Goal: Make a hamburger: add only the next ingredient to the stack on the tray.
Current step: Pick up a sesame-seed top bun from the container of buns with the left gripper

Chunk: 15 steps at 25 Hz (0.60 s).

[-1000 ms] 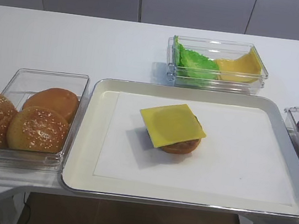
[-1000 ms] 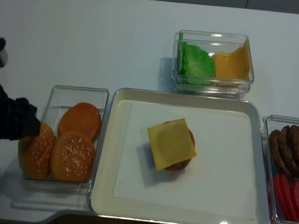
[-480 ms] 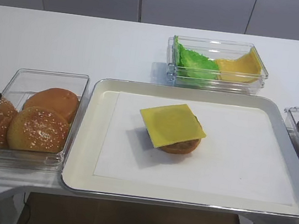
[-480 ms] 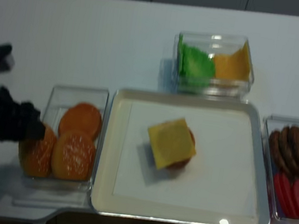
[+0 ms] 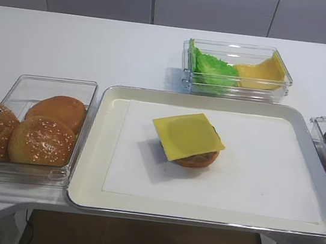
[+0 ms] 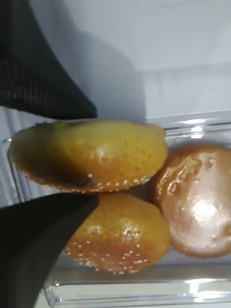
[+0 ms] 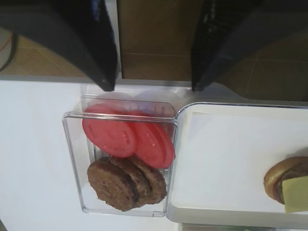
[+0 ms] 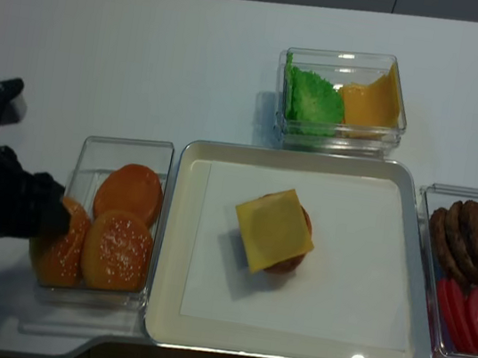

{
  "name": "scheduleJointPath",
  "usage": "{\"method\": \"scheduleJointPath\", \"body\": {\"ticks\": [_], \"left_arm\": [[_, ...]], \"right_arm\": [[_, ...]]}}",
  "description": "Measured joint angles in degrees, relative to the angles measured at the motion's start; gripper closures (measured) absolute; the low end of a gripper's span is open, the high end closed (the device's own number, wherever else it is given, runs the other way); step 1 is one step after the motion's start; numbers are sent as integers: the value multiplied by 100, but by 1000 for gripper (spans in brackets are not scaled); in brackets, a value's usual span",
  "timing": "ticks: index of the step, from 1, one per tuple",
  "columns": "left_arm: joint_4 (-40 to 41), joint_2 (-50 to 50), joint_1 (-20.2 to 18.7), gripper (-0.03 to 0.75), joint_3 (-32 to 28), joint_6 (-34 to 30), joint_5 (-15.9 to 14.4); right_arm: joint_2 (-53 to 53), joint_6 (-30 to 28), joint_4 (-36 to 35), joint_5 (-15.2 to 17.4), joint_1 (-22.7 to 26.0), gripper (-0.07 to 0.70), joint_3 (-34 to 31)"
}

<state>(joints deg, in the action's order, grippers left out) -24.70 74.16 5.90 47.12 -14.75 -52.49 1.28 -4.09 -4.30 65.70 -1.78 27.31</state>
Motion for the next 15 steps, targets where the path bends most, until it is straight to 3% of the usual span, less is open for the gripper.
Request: {"method": "scheduleJointPath", "body": {"ticks": [8,15], "left_arm": [[-19,0,0,480,22,-47,-82],[-19,0,0,488,33,-168,-94]], "right_arm": [[0,10,0,0,0,255,0],[0,10,0,0,0,255,0]]}}
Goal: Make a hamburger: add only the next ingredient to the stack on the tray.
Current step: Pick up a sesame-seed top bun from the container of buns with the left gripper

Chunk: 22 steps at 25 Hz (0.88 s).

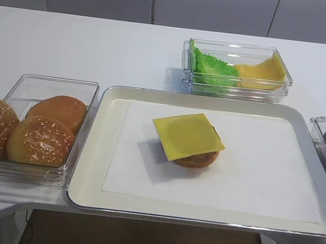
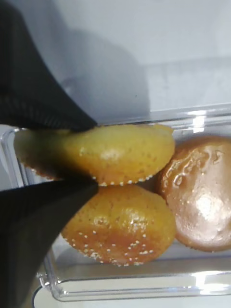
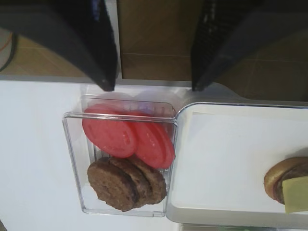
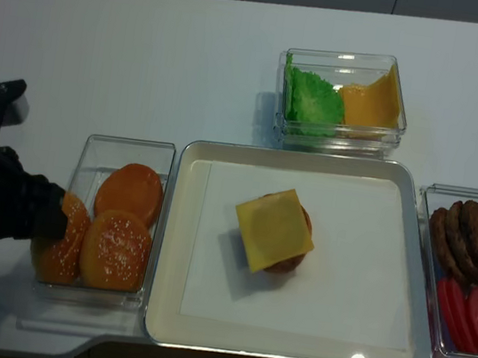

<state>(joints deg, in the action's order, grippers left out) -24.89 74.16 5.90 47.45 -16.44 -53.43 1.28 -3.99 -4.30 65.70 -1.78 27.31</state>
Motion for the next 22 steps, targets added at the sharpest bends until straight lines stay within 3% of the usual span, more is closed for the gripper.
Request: {"method": "scheduleJointPath", "body": {"ticks": [12,16,22], "left_arm": [[-88,-164,0,497,39,-14,-31],[-88,-314,0,539,301,-14,-74],[-123,-348,0,567,947,-14,-509]], "right_arm": [[0,0,0,0,0,255,0],[0,0,0,0,0,255,0],[0,0,0,0,0,255,0]]}}
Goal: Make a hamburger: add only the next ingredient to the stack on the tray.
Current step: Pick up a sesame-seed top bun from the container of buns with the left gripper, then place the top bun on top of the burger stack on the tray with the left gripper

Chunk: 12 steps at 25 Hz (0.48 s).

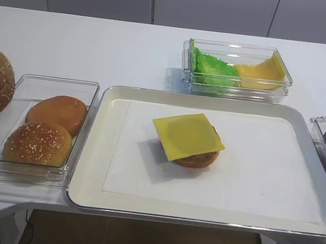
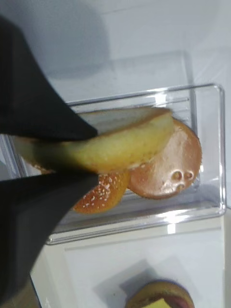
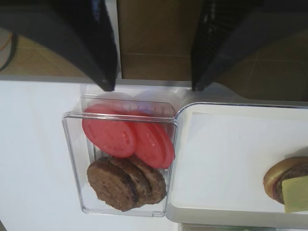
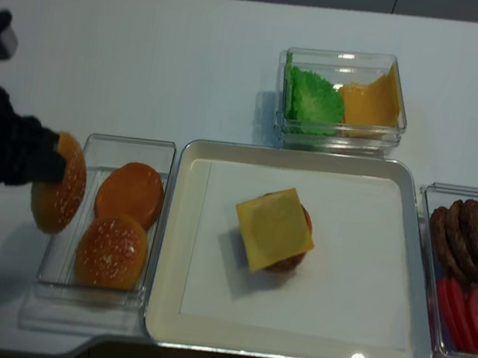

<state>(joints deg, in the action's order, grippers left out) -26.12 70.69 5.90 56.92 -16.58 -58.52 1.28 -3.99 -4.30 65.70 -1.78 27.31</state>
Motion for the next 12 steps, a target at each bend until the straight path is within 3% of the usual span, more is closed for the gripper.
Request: {"method": "scheduleJointPath", "body": {"ticks": [6,9,12], "left_arm": [[-1188,0,-32,572,373,-287,-404],[-1606,0,-343,573,373,-405,-472],[-1782,0,-798,575,373,-426,-350]], "right_arm": [[0,0,0,0,0,255,0],[0,0,0,0,0,255,0],[0,11,0,0,0,255,0]]}}
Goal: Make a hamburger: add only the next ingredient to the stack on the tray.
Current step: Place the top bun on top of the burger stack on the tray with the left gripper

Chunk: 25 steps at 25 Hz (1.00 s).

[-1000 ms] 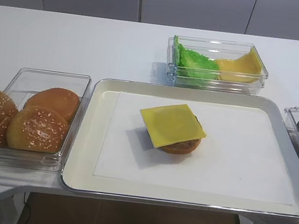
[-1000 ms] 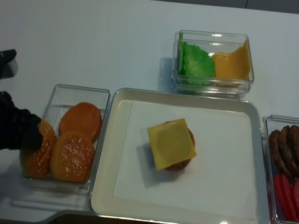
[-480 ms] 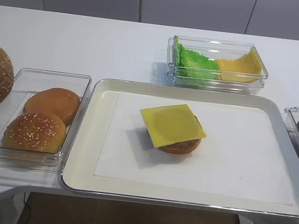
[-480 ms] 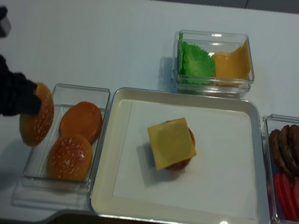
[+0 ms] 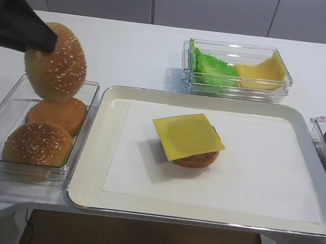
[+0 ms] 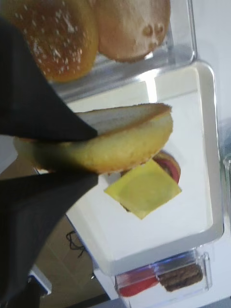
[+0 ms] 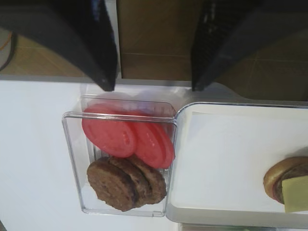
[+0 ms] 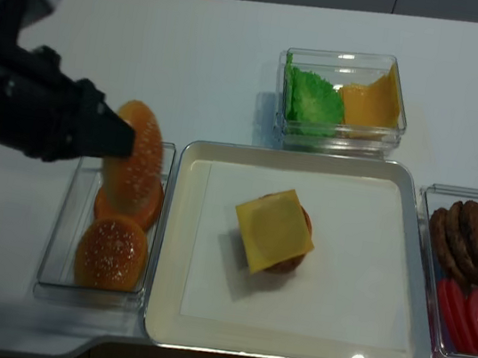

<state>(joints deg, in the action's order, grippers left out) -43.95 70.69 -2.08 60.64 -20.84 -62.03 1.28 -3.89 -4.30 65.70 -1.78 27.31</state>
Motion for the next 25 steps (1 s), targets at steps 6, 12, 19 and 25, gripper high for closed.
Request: {"method": "scheduleJointPath", "body": {"ticks": [6,12,19,25], "left_arm": [[-814,466,-827,575,0,-35,349],[-1676,1125,-1400,581,0,-310,861],[-3221,1823,-1741,581,0,-1184,980],[-4193,2197,-1968,582,0,-1735,1050]], "right_arm": [[0,0,0,0,0,255,0],[0,0,0,0,0,255,0],[0,0,0,0,0,255,0],[0,0,0,0,0,255,0]]}}
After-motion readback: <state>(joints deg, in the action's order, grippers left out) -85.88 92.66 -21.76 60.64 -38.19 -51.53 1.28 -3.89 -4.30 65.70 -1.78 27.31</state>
